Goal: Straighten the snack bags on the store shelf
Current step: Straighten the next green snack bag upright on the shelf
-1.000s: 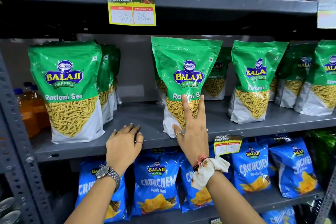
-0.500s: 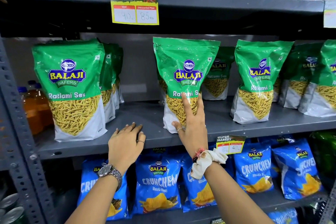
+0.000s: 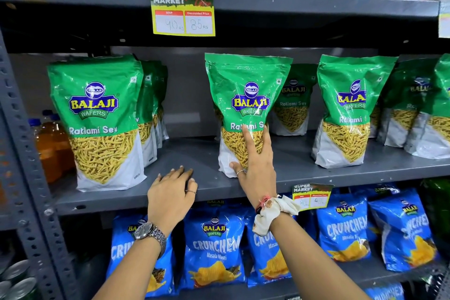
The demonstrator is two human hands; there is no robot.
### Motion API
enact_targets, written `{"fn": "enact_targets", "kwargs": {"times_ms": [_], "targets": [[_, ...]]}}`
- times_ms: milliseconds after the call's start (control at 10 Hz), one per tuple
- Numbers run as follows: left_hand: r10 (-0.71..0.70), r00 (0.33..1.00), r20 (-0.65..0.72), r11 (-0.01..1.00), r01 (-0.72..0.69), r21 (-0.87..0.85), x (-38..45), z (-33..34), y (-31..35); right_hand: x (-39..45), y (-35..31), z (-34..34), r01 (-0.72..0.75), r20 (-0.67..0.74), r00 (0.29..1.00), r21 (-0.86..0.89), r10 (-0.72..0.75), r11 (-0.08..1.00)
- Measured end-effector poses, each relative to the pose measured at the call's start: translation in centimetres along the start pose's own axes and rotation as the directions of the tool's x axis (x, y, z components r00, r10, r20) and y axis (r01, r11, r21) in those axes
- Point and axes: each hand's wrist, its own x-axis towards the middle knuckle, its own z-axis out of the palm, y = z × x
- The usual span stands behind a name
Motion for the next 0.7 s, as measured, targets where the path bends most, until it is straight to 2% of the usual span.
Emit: {"fn": "enact_targets", "kwargs": {"times_ms": [700], "targets": [[0.005,1.000,0.004,1.000,-0.005,0.002,-0.05,-0.11,0.19,0.05,-0.17,0.51,-0.029,-0.016,1.000,-0.132,0.027,0.991]]}}
